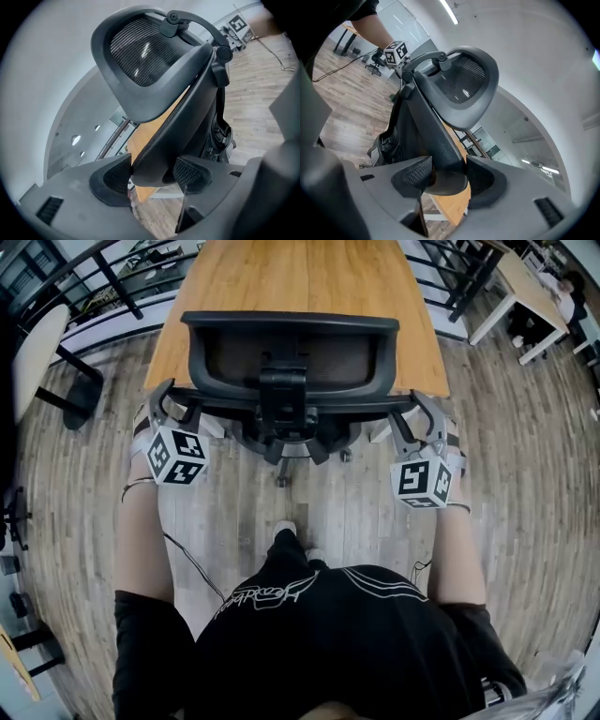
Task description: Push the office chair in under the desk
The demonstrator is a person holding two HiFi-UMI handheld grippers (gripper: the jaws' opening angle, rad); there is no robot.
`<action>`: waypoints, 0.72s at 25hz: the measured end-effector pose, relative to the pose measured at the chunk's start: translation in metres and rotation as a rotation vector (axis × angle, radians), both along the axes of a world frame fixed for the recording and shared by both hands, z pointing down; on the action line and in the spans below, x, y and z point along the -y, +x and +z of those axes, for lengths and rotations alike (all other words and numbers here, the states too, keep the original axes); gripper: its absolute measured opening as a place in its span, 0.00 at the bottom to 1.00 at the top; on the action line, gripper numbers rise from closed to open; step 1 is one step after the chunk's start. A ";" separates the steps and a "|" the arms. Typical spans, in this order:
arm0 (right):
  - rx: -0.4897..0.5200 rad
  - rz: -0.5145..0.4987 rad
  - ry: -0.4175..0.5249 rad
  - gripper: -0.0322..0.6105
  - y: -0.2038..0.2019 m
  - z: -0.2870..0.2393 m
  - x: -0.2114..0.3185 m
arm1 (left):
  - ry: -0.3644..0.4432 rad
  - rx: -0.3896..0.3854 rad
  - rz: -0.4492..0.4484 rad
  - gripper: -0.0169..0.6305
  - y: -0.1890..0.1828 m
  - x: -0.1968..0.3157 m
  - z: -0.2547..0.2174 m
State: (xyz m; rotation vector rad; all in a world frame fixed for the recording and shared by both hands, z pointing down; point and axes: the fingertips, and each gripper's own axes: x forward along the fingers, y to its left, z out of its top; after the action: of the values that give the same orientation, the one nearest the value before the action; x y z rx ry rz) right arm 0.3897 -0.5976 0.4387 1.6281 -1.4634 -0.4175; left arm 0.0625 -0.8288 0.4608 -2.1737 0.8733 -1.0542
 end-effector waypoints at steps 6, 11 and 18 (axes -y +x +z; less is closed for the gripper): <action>0.002 0.035 -0.006 0.43 0.002 0.001 0.018 | -0.002 -0.001 0.031 0.42 0.007 0.025 0.001; 0.006 0.061 -0.009 0.43 0.003 0.003 0.029 | 0.007 0.003 0.043 0.42 0.010 0.037 0.002; 0.006 0.097 -0.025 0.43 0.018 -0.002 0.058 | -0.001 0.024 0.080 0.42 0.025 0.066 -0.003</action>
State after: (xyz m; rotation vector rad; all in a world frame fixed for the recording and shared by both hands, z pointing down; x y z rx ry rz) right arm 0.4073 -0.6560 0.4371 1.6737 -1.3821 -0.3383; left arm 0.0873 -0.8950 0.4574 -2.1736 0.7683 -1.0402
